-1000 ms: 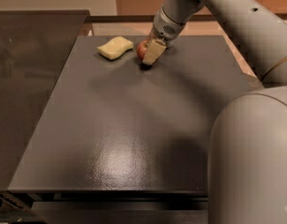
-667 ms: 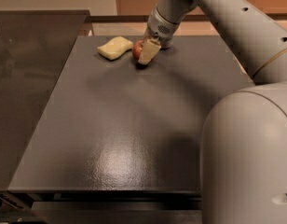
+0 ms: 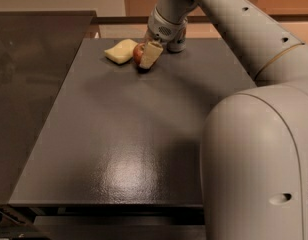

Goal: Move apple near sponge

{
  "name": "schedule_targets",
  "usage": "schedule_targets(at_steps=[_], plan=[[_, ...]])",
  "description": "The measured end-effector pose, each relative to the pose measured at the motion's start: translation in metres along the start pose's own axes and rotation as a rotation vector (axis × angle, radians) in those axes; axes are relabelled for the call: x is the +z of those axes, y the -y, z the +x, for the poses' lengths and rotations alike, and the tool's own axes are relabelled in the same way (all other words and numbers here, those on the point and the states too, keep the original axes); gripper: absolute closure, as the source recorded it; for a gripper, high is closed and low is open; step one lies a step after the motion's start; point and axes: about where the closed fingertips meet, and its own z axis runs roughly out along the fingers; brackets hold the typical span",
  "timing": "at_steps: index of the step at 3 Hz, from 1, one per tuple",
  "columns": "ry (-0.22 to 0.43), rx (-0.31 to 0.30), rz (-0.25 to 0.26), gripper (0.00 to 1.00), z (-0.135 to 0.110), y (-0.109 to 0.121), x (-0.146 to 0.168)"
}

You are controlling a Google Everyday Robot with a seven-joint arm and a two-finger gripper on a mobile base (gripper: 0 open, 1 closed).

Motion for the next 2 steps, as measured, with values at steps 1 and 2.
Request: schedule_targets(at_steps=[1,2], plan=[[-0.012,-0.003,-0.004,0.59,-0.0029,0.0020,0.0077],[-0.023,0.006,-0.007,0.36,-0.0011,0.0035,0.0146]])
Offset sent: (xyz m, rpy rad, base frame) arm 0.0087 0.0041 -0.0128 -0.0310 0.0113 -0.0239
